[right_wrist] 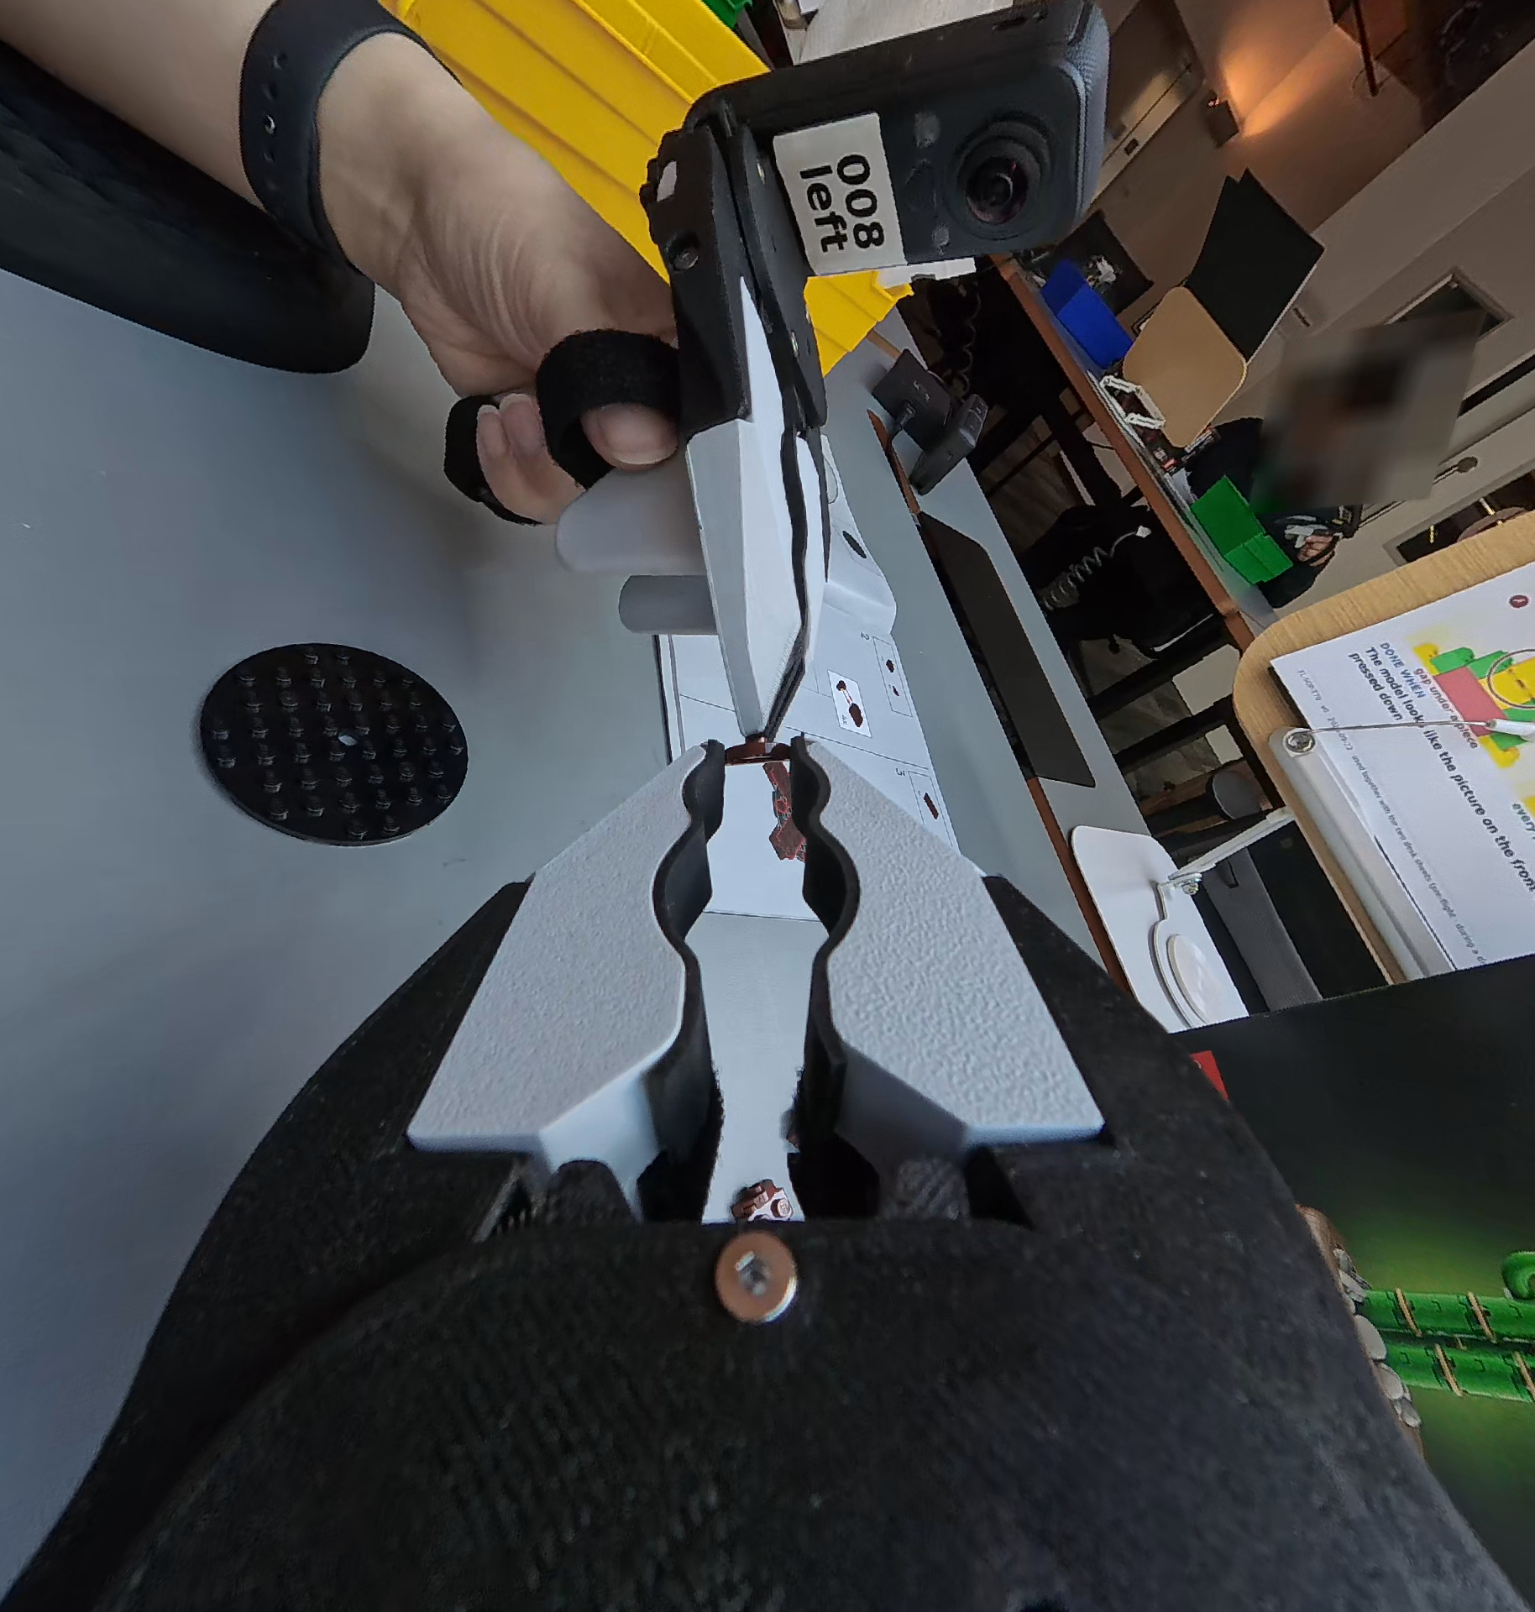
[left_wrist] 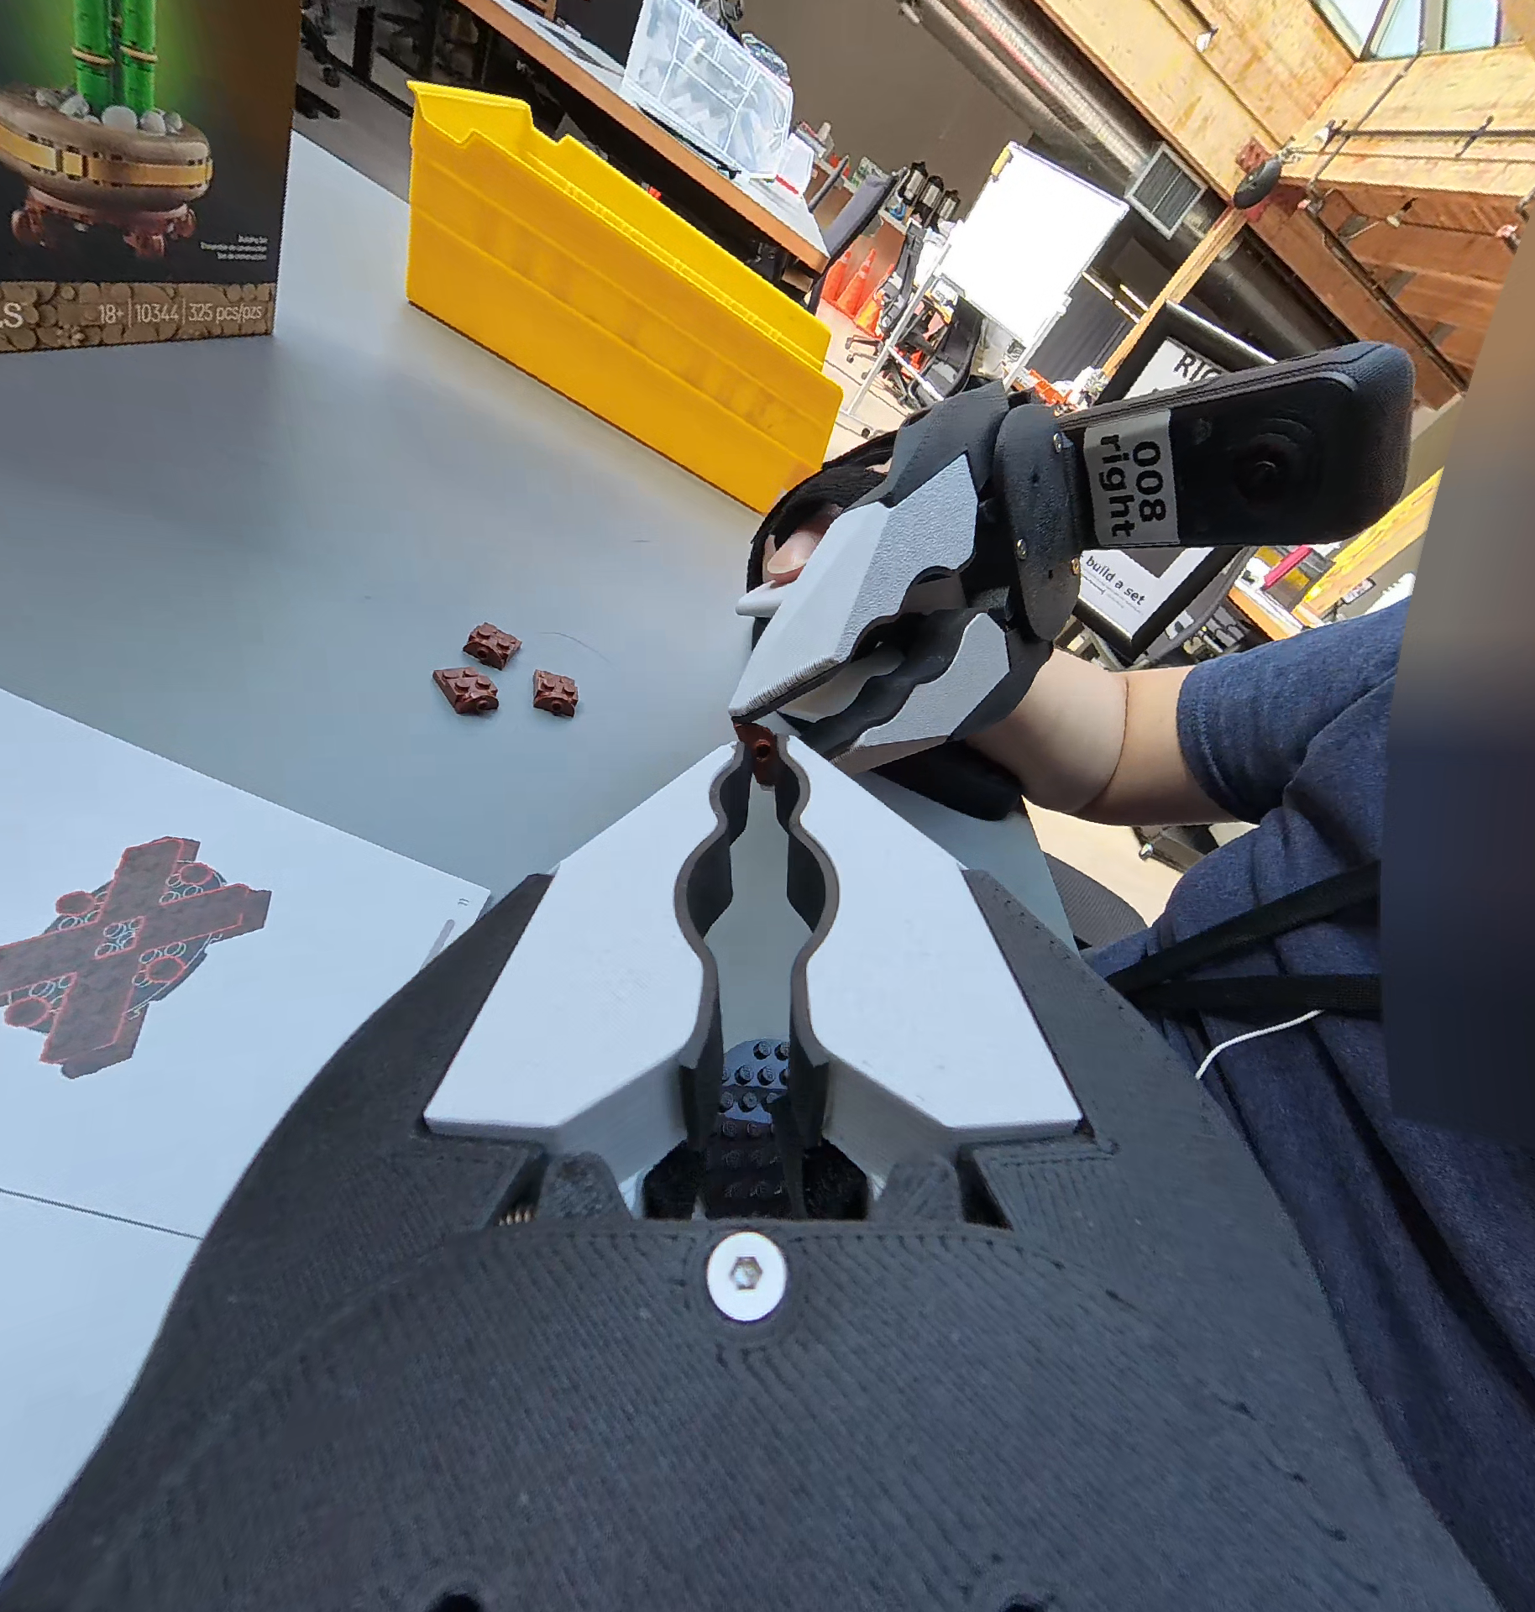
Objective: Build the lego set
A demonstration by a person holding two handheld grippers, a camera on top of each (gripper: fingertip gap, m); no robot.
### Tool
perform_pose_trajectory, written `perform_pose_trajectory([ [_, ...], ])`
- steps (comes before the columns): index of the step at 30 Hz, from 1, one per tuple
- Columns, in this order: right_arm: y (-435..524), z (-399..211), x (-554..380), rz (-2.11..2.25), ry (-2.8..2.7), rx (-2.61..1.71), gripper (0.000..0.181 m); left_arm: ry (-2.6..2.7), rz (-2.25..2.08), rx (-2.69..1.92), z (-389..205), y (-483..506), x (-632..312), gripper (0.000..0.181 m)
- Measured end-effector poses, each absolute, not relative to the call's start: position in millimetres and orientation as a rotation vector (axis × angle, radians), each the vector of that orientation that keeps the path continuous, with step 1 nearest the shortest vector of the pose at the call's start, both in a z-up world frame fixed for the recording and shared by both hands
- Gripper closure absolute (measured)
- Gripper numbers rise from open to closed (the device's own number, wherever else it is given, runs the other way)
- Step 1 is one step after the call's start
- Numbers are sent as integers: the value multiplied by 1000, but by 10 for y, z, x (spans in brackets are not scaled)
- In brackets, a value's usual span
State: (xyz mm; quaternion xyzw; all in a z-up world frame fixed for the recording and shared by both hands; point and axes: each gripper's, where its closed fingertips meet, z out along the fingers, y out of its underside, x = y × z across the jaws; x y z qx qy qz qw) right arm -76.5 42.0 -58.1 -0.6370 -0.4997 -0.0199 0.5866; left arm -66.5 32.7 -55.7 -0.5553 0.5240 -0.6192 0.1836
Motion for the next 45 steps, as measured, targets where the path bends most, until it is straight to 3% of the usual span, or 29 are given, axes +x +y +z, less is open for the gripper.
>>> perform_pose_trajectory([
  [22,499,-694,-739,-83,-1154,-1540,167,1452,-1727,-1665,-673,403,-635,179],
  [26,549,-753,-641,-49,-1115,-1607,148,1407,-1764,-1679,-660,475,-647,179],
  [32,342,-1204,-637,461,-1074,-1909,152,1302,-1765,-1716,-653,726,-726,179],
  [38,314,-1553,-641,457,-1133,-2042,156,1253,-1811,-1768,-708,814,-765,180],
  [45,360,-1519,-612,430,-1118,-2025,166,1228,-1948,-1872,-760,712,-765,179],
])
